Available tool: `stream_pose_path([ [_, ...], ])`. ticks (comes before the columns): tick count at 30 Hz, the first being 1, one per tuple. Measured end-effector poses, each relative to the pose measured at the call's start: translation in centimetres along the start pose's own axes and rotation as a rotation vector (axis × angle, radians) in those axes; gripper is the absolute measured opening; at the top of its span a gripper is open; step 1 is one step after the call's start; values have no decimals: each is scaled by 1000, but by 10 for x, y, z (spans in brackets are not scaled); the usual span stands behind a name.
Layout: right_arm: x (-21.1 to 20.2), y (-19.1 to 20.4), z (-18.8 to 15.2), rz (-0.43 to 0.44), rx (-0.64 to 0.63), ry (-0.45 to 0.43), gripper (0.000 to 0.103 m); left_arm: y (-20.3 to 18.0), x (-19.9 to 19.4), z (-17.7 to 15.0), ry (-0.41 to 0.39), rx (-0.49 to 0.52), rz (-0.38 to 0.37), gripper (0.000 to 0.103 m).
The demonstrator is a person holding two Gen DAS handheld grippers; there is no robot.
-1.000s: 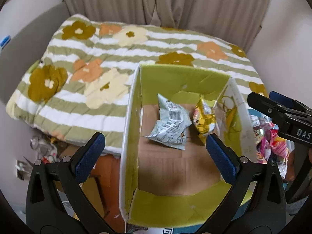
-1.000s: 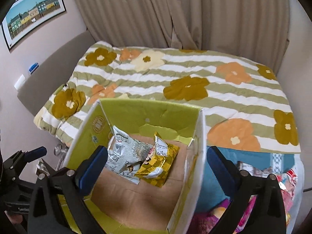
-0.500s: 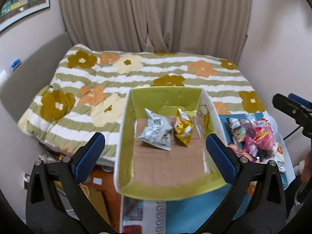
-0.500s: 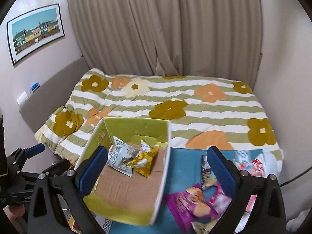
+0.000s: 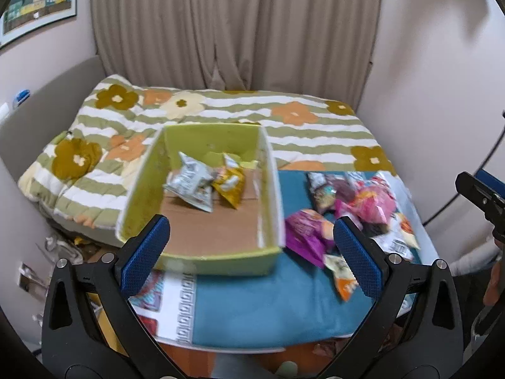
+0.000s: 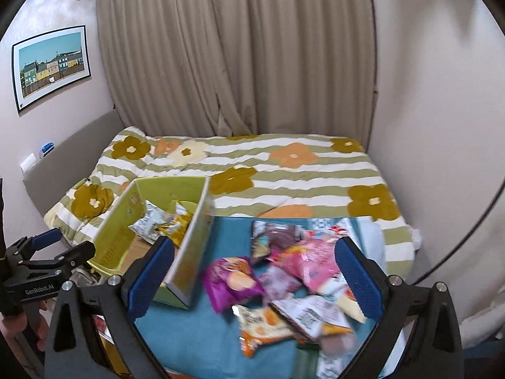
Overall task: Organize snacks
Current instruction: 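Withdraw both tools from the box back toward the snack pile, then grasp the orange cake bag with the left tool while the right tool grasps the white TATRE bag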
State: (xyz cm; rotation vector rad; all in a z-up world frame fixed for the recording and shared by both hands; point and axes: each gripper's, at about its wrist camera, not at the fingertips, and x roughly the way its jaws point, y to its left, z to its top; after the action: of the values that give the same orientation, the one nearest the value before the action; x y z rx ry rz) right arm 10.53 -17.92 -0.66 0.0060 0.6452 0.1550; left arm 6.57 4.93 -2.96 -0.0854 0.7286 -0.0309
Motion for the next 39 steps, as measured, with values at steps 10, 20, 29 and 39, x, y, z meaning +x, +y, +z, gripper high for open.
stream_pose_path([
  [10,-33,-58,-33,-6,-21,-9,101,-75,-1,-37,1,84,-71,103],
  [20,7,-115,-87,-9,8,101,101,-143,74,-75,97,315,-186,103],
  [29,60,-138,-135,4,47,205,101,-186,146,-116,167,602,-276,103],
  [39,94,-130,-150,95,-3,218,101,-204,188,-136,203,798,-326,100],
])
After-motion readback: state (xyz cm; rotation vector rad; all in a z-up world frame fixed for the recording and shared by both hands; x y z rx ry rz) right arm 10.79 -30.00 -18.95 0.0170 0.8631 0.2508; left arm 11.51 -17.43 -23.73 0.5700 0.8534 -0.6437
